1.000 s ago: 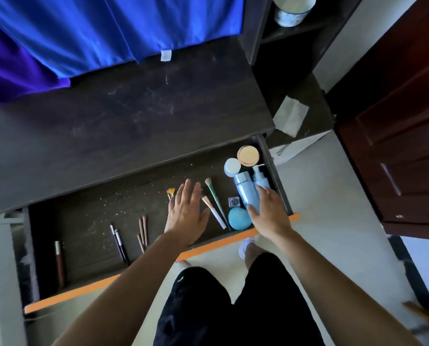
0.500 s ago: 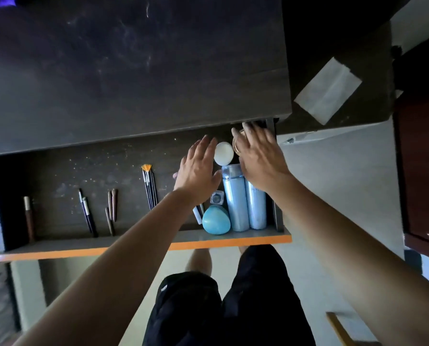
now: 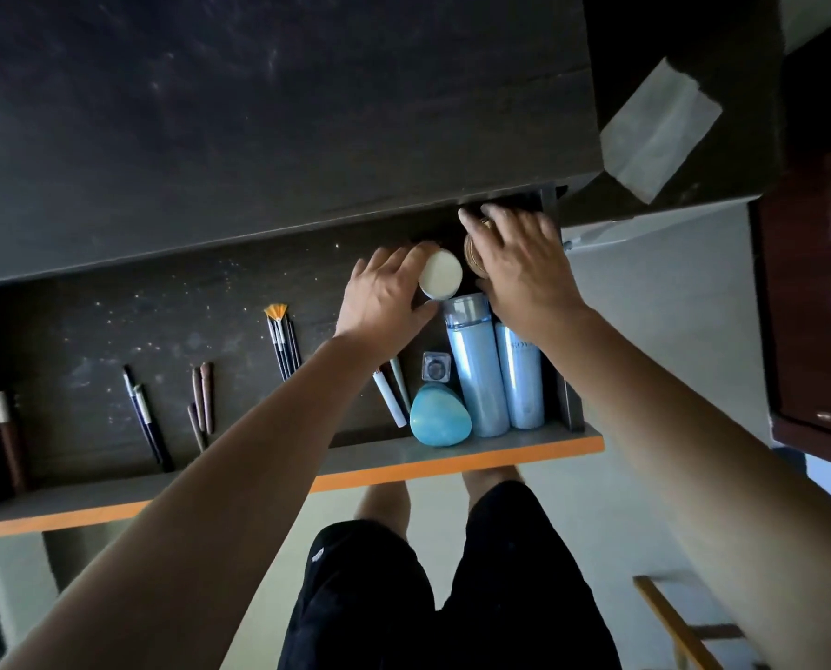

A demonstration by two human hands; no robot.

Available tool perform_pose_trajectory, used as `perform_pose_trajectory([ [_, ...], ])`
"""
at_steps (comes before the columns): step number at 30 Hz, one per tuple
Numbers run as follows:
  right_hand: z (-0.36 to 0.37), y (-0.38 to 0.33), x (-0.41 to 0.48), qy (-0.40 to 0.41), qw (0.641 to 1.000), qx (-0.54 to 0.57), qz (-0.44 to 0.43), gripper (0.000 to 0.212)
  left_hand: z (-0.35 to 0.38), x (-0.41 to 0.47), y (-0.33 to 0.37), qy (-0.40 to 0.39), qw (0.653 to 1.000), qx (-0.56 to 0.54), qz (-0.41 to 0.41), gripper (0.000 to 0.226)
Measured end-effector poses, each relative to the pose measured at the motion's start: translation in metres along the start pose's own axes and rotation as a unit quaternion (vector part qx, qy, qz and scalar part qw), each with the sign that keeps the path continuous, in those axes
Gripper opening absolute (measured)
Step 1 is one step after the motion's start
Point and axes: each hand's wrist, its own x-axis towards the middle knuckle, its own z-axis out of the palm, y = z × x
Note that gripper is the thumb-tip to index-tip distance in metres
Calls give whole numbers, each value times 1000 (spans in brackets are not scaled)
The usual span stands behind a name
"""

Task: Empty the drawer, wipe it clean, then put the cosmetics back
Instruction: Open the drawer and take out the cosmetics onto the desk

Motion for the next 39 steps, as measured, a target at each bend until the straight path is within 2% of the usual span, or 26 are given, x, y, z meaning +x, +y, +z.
perform_pose_trajectory([
  [3,2,-1,2,2,1000,28,12,92,-3,-8,-10,42,998,-29,-36,61],
  [9,-11,-13,1,20,987,140,76,82,-24,-41,-28,109,984,-96,-100,60],
  [13,-36,-28,-14,36,961,244,125,79,-49,-61,-37,164,976,-110,-91,60],
  [20,-89,-62,22,150,941,288,90,76,-116,-27,-63,284,952,-102,-46,58],
  [26,-117,-65,118,148,959,222,97,83,-161,48,-100,252,960,-85,-85,62],
  [31,-143,-48,193,148,966,193,93,76,-177,119,-107,239,960,-111,-90,60],
  [36,-159,-16,241,134,978,128,96,65,-172,180,-99,192,969,-127,-92,60],
  [39,-159,1,248,127,980,104,110,79,-166,200,-89,185,975,-105,-67,63],
])
